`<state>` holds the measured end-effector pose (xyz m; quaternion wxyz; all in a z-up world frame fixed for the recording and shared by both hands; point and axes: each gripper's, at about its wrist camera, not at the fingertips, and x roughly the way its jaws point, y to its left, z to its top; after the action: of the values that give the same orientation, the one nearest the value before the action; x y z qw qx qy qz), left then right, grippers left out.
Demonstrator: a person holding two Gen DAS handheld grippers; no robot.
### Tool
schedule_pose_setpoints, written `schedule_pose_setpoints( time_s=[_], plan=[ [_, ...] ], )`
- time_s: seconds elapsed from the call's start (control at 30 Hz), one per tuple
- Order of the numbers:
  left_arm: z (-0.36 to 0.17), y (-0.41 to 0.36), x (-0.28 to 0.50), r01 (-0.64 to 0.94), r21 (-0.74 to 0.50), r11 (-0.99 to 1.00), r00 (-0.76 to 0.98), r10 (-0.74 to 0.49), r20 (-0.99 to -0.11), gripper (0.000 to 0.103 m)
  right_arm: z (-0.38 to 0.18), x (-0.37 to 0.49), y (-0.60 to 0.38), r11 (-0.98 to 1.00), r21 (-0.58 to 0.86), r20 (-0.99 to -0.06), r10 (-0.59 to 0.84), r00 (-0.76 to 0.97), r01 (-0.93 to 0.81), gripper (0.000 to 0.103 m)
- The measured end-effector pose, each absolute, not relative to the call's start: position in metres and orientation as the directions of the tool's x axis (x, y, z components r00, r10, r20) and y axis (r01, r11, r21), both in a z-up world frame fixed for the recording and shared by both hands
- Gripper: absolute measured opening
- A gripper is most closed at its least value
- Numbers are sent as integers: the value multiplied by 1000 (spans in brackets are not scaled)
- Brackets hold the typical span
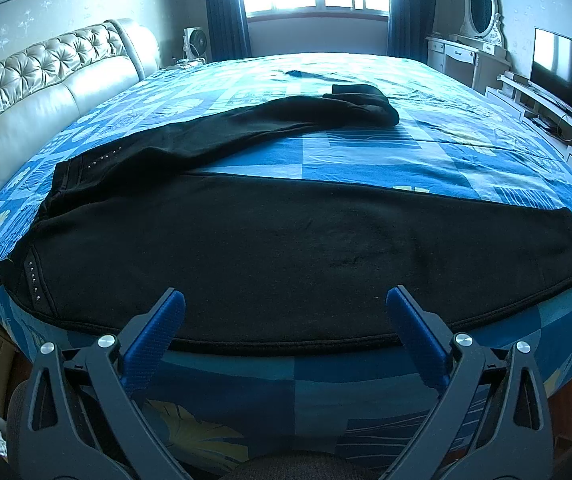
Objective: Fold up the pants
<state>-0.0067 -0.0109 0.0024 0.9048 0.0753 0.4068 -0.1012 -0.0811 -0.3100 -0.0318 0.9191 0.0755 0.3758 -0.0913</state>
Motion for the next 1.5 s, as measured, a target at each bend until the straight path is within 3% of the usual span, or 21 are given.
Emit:
schedule_pose_setpoints(
  time_s=[0.23,0.5,0.6,0.8,0.93,1.13,1.33,1.37,1.4,1.43,1.5],
  plan=[
    [2,-12,-8,263,29,964,636,-150,-757,98,-33,-80,-309,972,73,-706,-107,700,222,101],
    [12,24,23,275,-109,955,614,-261,-745,98,-33,-75,-311,975,129,-716,-35,697,182,101],
    [17,51,61,280,-90,956,597,-247,-763,98,-31,-73,-311,975,161,-711,7,703,153,101],
    [15,130,183,198,-308,931,571,-365,-736,98,-35,-56,-297,980,180,-734,74,675,88,101],
    [-14,167,251,108,-386,916,578,-374,-726,98,-40,-45,-292,973,222,-754,135,643,56,101],
    [-60,181,308,47,-348,936,553,-315,-771,98,-39,-32,-283,967,255,-760,195,620,9,101],
    [-71,179,327,130,-365,922,552,-373,-745,97,-45,-11,-276,960,279,-771,244,588,-31,101],
    [-71,179,330,145,-364,920,547,-381,-745,93,-46,-8,-275,958,284,-771,253,585,-39,101],
    [-71,177,331,164,-358,919,542,-388,-746,65,-47,-5,-275,956,289,-770,261,582,-47,101],
    [-72,175,331,188,-361,913,525,-404,-749,47,-48,0,-274,954,292,-768,273,580,-63,101],
    [-74,178,332,181,-389,903,508,-424,-750,38,-46,11,-272,952,289,-764,290,577,-95,101]
  ],
)
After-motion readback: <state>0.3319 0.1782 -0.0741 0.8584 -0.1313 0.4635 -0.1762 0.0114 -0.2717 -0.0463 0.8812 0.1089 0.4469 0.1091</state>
